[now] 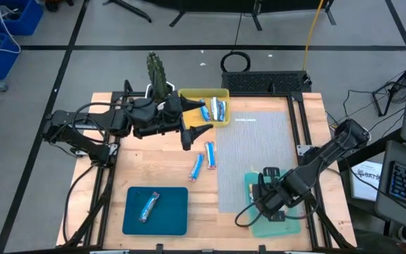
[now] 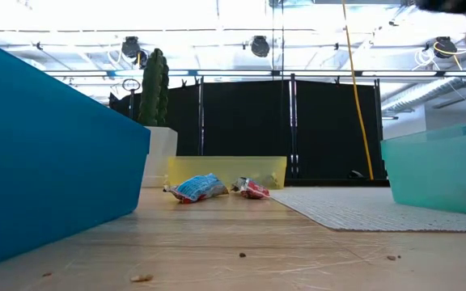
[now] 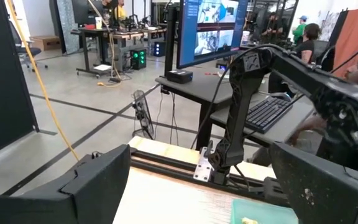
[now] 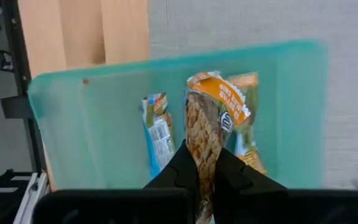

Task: Pick and place Granola Bars by type
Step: Put the yellow granola bar into the green bin

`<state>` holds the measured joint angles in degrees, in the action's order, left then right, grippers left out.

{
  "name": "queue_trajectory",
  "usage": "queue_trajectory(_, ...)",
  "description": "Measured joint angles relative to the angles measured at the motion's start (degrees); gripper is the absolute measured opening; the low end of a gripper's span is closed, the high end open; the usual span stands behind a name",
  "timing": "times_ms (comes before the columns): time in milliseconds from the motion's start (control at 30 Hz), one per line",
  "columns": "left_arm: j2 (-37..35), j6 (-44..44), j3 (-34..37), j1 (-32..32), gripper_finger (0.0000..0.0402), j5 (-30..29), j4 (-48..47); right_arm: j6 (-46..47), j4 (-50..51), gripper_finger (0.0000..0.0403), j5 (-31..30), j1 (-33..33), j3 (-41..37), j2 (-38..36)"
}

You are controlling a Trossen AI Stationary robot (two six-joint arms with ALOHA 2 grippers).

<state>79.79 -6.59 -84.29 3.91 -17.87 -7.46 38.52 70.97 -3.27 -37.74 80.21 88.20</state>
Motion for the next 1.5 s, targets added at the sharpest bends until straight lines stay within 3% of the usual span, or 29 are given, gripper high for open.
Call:
queue_trajectory(567,0.0,-0.02,0.0,0.32,0.0388,-0.02,-0.02,4.91,-15.98,0.0008,4.07,-0.8,-14.92,0.0)
queue_trajectory(1167,0.0,0.11,0.0,-0.03,0.0388,-0.24,0.0,-7.29,-23.48,0.0008,3.09,-1.92,-20.44,0.0)
queue_trajectory(1500,0.0,0.22,0.0,-0.1,0.0388,-0.26,0.01,-16.91,-25.92,0.0008,3.44,-3.09,-20.46,5.19)
